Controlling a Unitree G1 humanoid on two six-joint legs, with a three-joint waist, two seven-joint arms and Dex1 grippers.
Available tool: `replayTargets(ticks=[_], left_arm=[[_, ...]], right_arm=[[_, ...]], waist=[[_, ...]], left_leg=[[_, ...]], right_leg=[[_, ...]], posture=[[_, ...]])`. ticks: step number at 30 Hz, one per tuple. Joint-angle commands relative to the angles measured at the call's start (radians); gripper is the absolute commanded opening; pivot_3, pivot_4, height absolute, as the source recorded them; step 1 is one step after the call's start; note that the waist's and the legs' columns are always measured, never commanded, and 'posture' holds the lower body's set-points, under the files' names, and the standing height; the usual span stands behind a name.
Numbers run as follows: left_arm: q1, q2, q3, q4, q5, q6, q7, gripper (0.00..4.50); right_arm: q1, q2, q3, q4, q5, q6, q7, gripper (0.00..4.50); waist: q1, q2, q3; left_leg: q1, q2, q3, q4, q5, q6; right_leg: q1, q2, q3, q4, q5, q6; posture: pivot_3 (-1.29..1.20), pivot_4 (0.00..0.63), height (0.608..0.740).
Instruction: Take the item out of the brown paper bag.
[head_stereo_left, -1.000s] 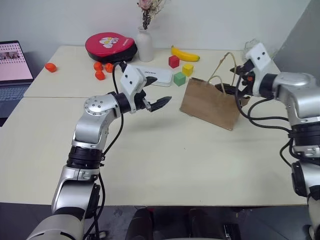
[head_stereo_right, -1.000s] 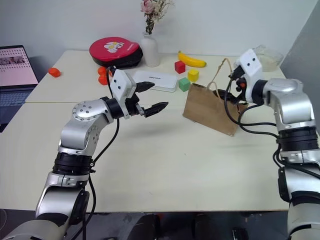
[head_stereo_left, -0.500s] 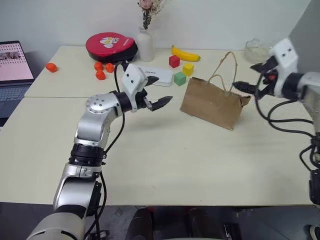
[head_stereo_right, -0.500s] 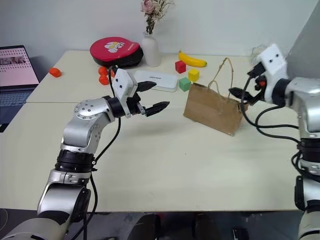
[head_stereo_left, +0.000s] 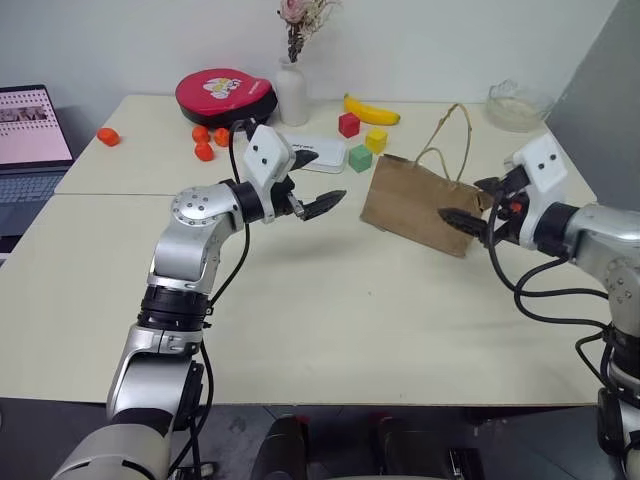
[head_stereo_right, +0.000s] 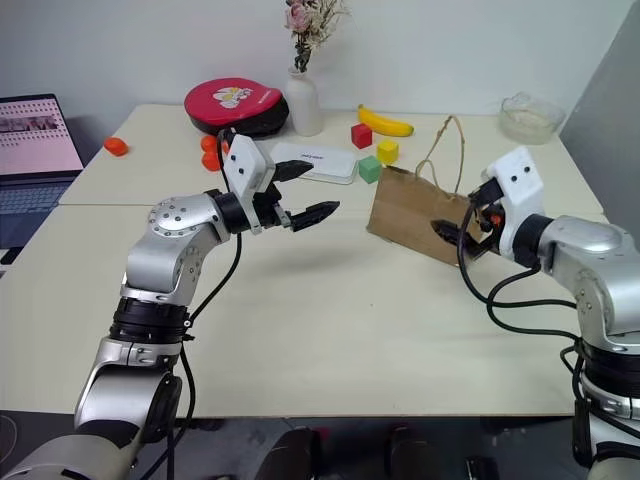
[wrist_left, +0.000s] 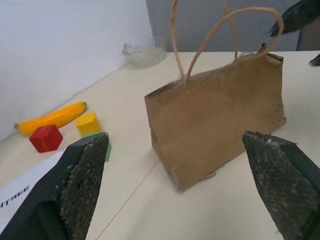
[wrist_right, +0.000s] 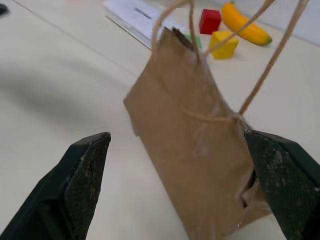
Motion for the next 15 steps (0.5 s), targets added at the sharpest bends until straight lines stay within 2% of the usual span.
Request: replayTargets(ticks=[1,8,15], left_arm=[[-0.023,-0.001,0.005,-0.019,-0.007,-0.017,-0.002,4.48],[-0.038,-0.001,0.009,-0.006,-0.007,-0.022,-0.004,4.48],[-0.039,-0.003,0.011,-0.010,-0.008,-0.024,-0.004,4.48]], right_arm=[[-0.051,-0.005,0.005,0.081,-0.061,-0.108,-0.043,4.50],[-0.162,0.058,0.054,0.232,-0.082,-0.193,-0.050,4.50],[-0.265,0.074,0.094,0.355,-0.093,-0.251,-0.015,4.50]], waist=[[0.000,0.000,0.000],[-0.005,0.000,0.000],[-0.002,0.000,0.000]], left_leg=[[0.000,0.000,0.000,0.001,0.000,0.000],[0.000,0.000,0.000,0.001,0.000,0.000],[-0.001,0.001,0.000,0.001,0.000,0.000]], right_leg=[[0.000,0.000,0.000,0.000,0.000,0.000],[-0.001,0.002,0.000,0.000,0.000,0.000],[-0.001,0.000,0.000,0.000,0.000,0.001]], posture=[[0.00,0.150,0.740],[0.00,0.150,0.740],[0.00,0.150,0.740]])
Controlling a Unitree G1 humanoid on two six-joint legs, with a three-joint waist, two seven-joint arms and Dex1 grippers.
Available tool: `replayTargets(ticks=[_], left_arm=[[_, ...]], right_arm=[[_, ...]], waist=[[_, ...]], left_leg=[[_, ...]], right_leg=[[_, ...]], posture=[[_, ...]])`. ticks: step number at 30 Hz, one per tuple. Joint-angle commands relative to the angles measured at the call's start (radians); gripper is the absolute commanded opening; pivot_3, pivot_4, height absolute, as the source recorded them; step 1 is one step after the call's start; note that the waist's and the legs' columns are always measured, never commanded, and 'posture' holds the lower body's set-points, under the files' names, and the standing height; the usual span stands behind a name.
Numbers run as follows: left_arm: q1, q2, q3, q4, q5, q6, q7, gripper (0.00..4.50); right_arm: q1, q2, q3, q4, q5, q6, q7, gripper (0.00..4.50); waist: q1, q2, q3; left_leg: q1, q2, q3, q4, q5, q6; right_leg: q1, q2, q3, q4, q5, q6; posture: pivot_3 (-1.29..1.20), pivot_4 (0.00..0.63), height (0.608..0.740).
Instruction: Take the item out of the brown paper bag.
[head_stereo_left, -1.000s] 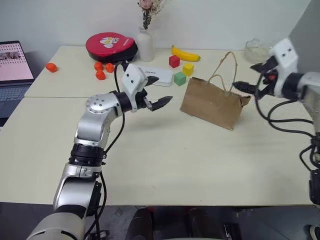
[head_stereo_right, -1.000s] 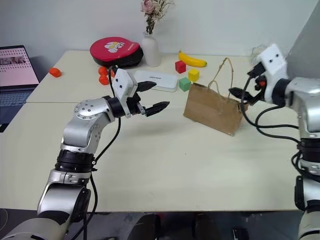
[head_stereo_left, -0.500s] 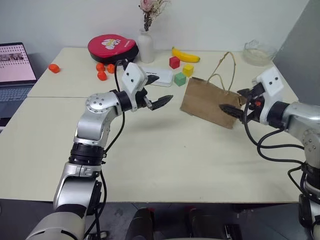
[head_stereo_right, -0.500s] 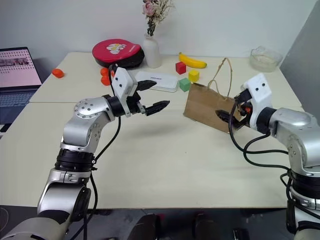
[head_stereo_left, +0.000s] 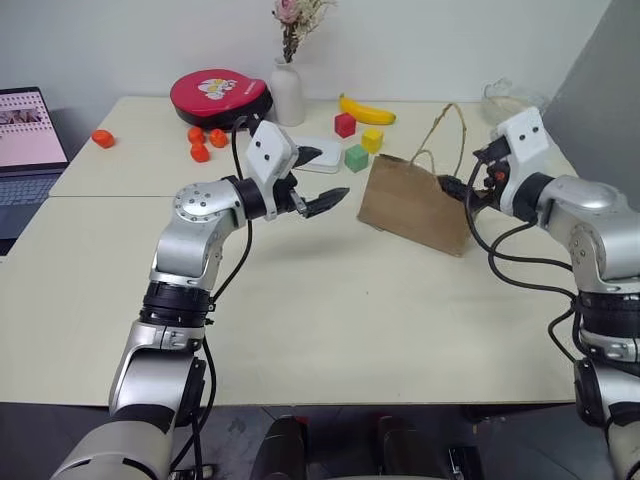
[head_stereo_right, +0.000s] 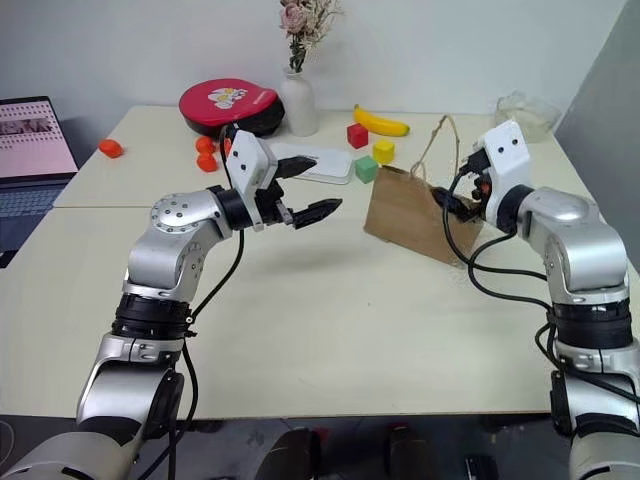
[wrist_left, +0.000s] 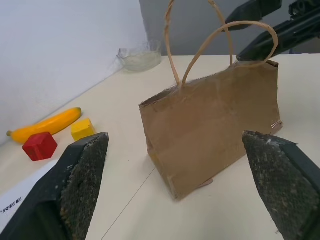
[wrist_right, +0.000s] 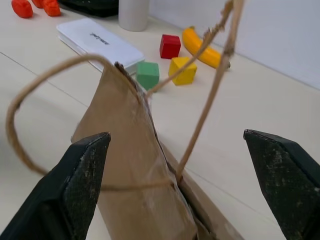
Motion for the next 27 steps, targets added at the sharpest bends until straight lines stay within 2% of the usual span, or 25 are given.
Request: replayTargets(ticks=[1,7,10,14,20,27], left_arm=[[-0.025,-0.001,0.010,-0.025,-0.008,-0.022,0.003,4.48],[-0.007,0.007,0.016,-0.046,-0.011,-0.014,0.006,4.48],[0.009,0.019,0.024,-0.063,-0.012,-0.006,0.010,4.48],[0.023,0.028,0.028,-0.074,-0.015,0.000,0.010,4.48],[-0.004,0.013,0.015,-0.047,-0.014,-0.008,0.010,4.48],[-0.023,-0.003,0.006,-0.046,-0.012,-0.005,0.009,4.48]], right_arm=[[-0.058,-0.004,0.000,0.041,-0.014,-0.050,0.021,4.50],[-0.065,-0.052,-0.004,0.068,-0.029,-0.078,0.061,4.50],[-0.013,-0.137,-0.051,0.007,-0.007,-0.046,0.103,4.50],[0.068,-0.224,-0.145,-0.170,0.111,0.120,0.152,4.50],[0.169,-0.175,-0.158,-0.357,0.191,0.240,0.098,4.50],[0.148,-0.089,-0.073,-0.299,0.087,0.177,-0.050,4.50]], waist=[[0.000,0.000,0.000],[0.001,0.001,0.001],[0.002,0.001,0.001],[0.006,0.001,0.001],[0.000,0.001,0.001],[0.001,0.002,0.001]], left_leg=[[0.000,0.000,0.000,0.000,0.000,0.000],[0.000,0.000,0.000,0.000,0.000,0.000],[-0.002,0.000,-0.001,0.000,0.000,0.000],[-0.006,0.000,-0.002,0.000,0.000,0.000],[-0.007,0.000,-0.002,0.001,0.000,0.000],[-0.007,0.000,-0.002,0.002,0.001,0.001]], right_leg=[[0.000,0.000,0.000,0.000,0.000,0.000],[0.000,0.000,-0.001,0.000,0.000,0.000],[-0.001,-0.001,-0.001,-0.001,0.000,0.000],[-0.005,-0.001,-0.001,-0.001,0.000,0.000],[-0.006,0.001,-0.001,0.001,0.000,0.000],[-0.007,0.001,-0.001,0.002,0.000,0.000]], posture=[[0.00,0.150,0.740],[0.00,0.150,0.740],[0.00,0.150,0.740],[0.00,0.150,0.740],[0.00,0.150,0.740],[0.00,0.150,0.740]])
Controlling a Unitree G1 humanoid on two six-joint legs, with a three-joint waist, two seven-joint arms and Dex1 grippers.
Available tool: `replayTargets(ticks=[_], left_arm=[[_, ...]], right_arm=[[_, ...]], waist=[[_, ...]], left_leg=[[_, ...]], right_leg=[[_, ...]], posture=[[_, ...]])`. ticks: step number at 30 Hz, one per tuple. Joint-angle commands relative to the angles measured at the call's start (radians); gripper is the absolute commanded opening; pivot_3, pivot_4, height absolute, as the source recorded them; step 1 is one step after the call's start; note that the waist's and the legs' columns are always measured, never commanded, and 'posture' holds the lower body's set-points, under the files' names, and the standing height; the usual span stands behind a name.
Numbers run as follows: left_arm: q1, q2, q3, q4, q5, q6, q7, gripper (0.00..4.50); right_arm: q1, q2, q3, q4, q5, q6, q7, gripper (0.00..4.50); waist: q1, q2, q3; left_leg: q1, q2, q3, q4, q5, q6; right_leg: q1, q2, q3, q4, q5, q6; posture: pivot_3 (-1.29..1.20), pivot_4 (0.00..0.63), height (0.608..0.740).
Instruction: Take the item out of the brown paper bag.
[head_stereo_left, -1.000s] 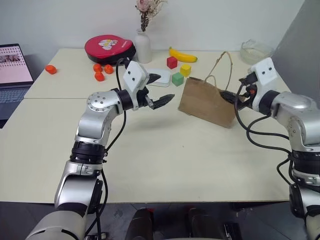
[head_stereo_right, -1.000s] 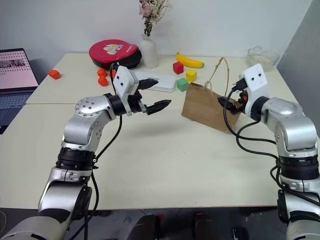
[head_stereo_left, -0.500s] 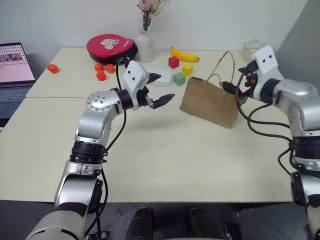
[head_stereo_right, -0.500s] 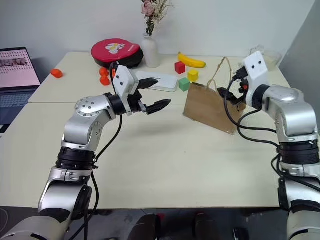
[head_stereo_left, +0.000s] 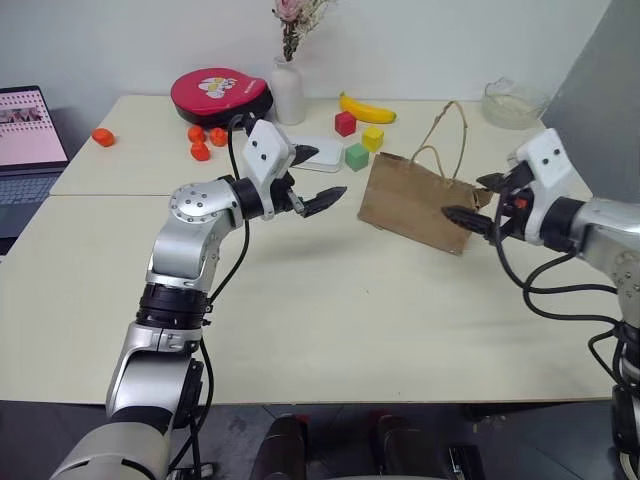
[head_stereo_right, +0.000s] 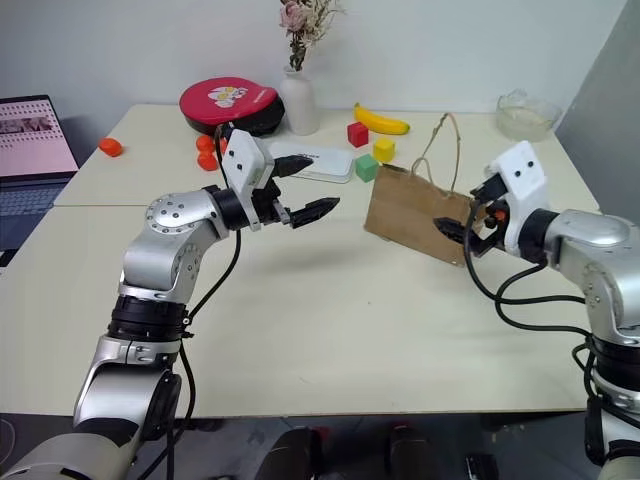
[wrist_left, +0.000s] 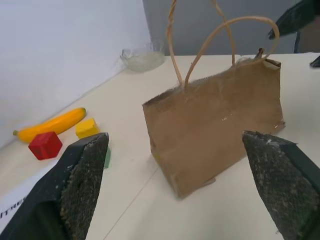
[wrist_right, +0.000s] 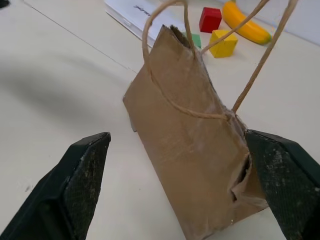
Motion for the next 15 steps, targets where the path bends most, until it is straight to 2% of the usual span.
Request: replayTargets(ticks=[1,7,15], left_arm=[[-0.024,-0.007,0.001,-0.027,-0.012,-0.009,-0.001,4.48],[-0.030,-0.009,0.008,-0.030,-0.017,-0.003,0.000,4.48],[-0.041,-0.020,0.014,-0.020,-0.021,-0.002,0.003,4.48]], right_arm=[[-0.043,0.013,0.012,0.037,-0.065,-0.054,-0.073,4.50],[-0.110,0.053,0.027,0.150,-0.129,-0.101,-0.140,4.50],[-0.197,0.131,0.041,0.283,-0.152,-0.177,-0.154,4.50]], waist=[[0.001,0.000,0.000],[0.000,0.000,0.000],[0.000,0.000,0.000]], left_leg=[[0.000,0.000,0.000,0.000,0.000,0.000],[-0.001,0.000,0.000,0.000,0.000,0.000],[-0.001,0.000,0.001,0.000,0.000,0.000]], right_leg=[[0.000,0.000,0.000,0.000,0.000,0.000],[-0.002,-0.001,0.000,0.000,0.000,0.000],[-0.002,-0.001,0.000,0.000,0.000,0.000]], posture=[[0.00,0.150,0.740],[0.00,0.150,0.740],[0.00,0.150,0.740]])
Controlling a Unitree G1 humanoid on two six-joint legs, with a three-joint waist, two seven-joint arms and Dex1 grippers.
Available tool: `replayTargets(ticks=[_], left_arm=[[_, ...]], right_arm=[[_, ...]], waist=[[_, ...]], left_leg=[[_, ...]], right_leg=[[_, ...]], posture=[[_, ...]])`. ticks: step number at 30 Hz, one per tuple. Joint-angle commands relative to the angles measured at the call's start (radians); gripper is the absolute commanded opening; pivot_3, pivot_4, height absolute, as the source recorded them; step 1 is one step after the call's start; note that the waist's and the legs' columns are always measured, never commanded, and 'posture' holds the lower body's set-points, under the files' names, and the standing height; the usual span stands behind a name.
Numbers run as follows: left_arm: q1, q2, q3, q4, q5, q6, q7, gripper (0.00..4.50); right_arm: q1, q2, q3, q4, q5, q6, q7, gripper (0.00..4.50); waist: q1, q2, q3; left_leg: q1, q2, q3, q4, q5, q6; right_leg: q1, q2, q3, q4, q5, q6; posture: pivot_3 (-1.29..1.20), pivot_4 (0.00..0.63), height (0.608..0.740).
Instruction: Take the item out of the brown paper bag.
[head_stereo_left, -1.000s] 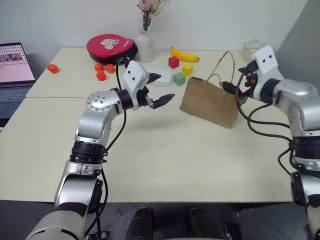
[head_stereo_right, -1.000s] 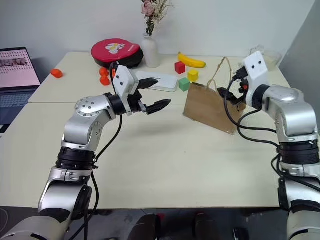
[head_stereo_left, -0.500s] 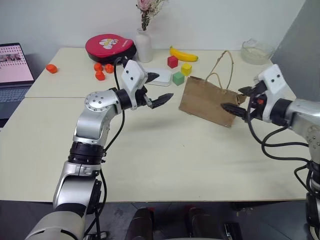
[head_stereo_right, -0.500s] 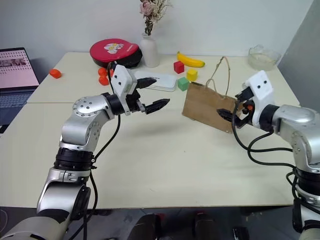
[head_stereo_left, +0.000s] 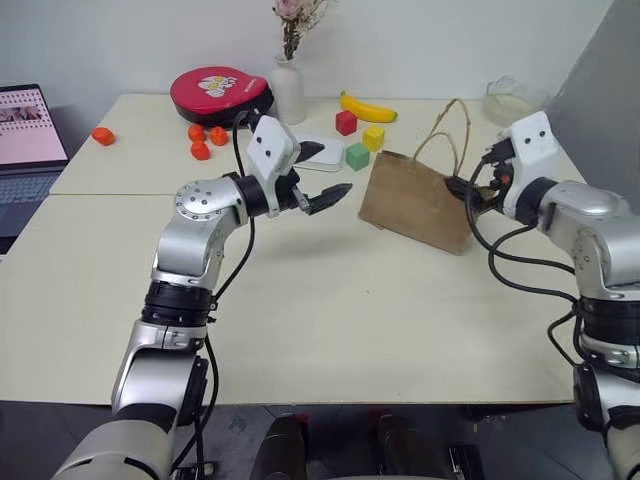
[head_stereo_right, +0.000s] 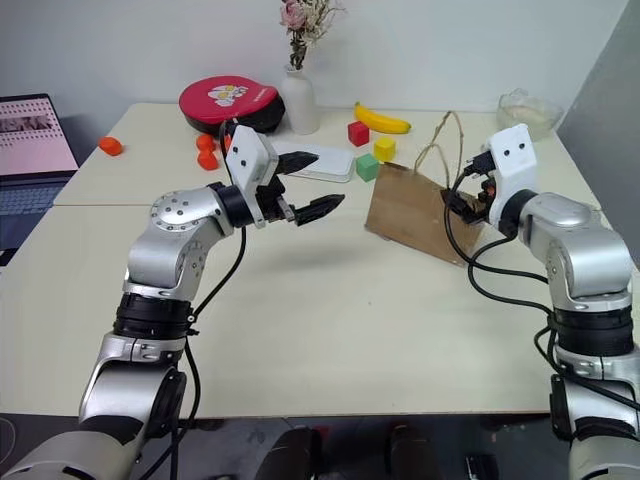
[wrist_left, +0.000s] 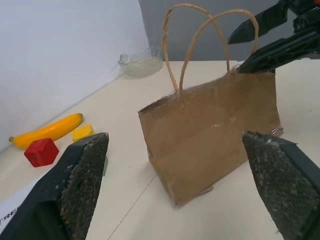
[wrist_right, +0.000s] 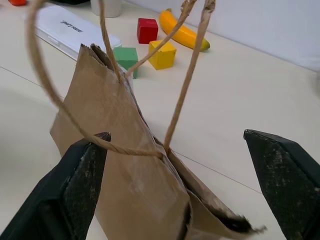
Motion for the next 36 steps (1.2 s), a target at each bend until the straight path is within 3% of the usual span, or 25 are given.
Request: replayTargets(ticks=[1,12,15,24,26,36], left_arm=[[-0.028,-0.004,0.014,-0.018,-0.020,-0.006,0.001,4.48],[-0.034,-0.011,0.011,-0.011,-0.020,-0.014,-0.001,4.48],[-0.031,-0.012,0.011,-0.013,-0.020,-0.015,-0.004,4.50],[-0.019,-0.009,0.015,-0.028,-0.021,-0.009,0.002,4.50],[-0.016,-0.009,0.015,-0.033,-0.021,-0.007,0.004,4.50],[-0.004,0.003,0.031,-0.045,-0.032,0.006,0.007,4.50]], right_arm=[[-0.062,0.009,-0.017,0.040,-0.017,-0.060,-0.007,4.50],[-0.252,0.010,0.009,0.282,-0.001,-0.164,0.161,4.50],[-0.280,0.006,0.022,0.312,0.006,-0.160,0.223,3.87],[-0.317,-0.021,0.066,0.394,-0.051,-0.255,0.295,0.50],[-0.323,-0.023,0.069,0.400,-0.060,-0.267,0.304,0.04],[-0.390,-0.015,0.071,0.439,-0.082,-0.346,0.363,0.04]], waist=[[0.000,0.000,0.000],[-0.001,0.000,0.000],[0.000,0.000,0.000],[0.000,0.000,0.000],[0.000,0.000,0.000],[-0.001,0.001,0.000]], left_leg=[[0.000,0.000,0.000,0.000,0.000,0.000],[0.000,0.000,0.001,0.000,0.000,0.000],[0.000,0.000,0.000,0.000,0.000,0.000],[0.000,0.000,0.000,0.000,0.000,0.000],[0.000,0.000,0.000,0.000,0.000,0.000],[-0.001,0.000,0.000,0.000,0.000,0.000]], right_leg=[[0.000,0.000,0.000,0.000,0.000,0.000],[-0.001,0.000,0.000,0.000,0.000,0.000],[-0.001,0.000,0.000,0.000,0.000,0.000],[-0.001,-0.001,0.000,0.000,0.000,0.000],[-0.001,-0.001,0.000,0.000,0.000,0.000],[-0.001,-0.001,0.000,0.000,0.000,0.000]], posture=[[0.00,0.150,0.740],[0.00,0.150,0.740],[0.00,0.150,0.740],[0.00,0.150,0.740],[0.00,0.150,0.740],[0.00,0.150,0.740]])
